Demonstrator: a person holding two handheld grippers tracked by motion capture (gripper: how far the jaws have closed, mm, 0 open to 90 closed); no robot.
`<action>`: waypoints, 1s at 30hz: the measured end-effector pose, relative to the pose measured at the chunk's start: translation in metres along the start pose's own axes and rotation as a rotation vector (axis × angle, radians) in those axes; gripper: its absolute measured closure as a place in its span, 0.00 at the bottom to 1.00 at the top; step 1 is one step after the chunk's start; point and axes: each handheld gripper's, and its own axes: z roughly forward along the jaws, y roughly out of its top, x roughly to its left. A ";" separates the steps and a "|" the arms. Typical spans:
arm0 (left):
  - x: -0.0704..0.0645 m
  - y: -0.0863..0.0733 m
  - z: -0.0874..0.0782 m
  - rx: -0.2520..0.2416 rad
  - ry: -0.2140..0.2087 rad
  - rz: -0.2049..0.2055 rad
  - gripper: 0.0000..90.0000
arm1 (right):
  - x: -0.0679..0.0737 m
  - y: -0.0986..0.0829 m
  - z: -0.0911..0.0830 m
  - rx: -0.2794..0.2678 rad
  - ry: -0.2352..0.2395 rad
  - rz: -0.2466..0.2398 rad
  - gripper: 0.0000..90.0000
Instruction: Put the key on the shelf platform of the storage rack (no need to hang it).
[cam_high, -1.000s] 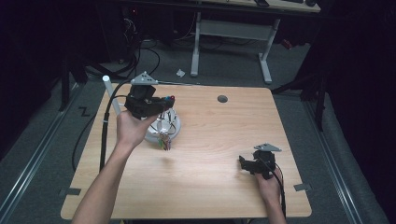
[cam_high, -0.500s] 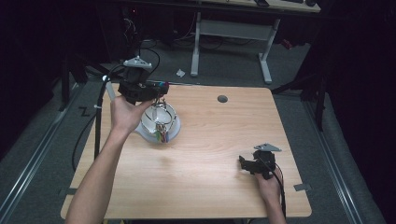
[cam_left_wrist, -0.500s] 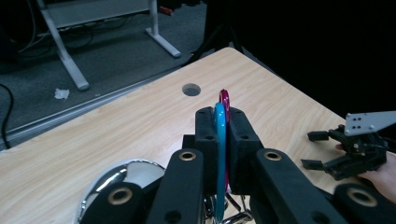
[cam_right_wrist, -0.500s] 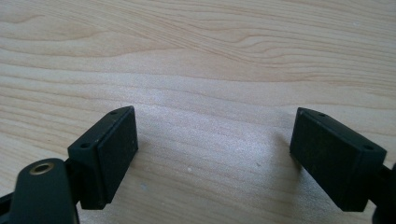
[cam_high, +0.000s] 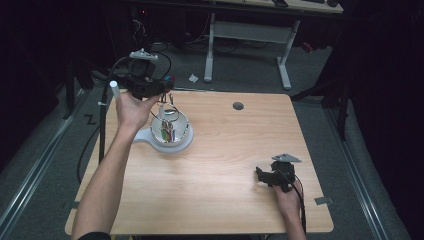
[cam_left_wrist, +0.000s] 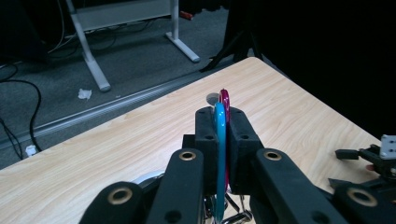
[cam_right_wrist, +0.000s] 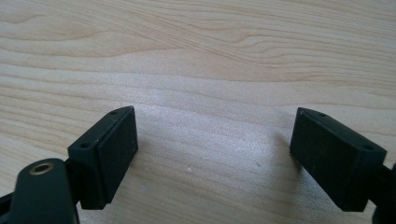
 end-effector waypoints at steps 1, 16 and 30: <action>0.001 0.000 0.002 0.000 0.003 0.001 0.95 | 0.000 0.000 0.000 0.000 0.001 0.000 0.17; 0.006 -0.013 0.028 0.057 0.032 0.004 0.94 | 0.000 0.000 0.000 0.000 0.001 0.000 0.17; 0.013 -0.030 0.044 0.089 0.036 -0.022 0.94 | 0.000 0.000 0.000 0.000 0.001 -0.001 0.17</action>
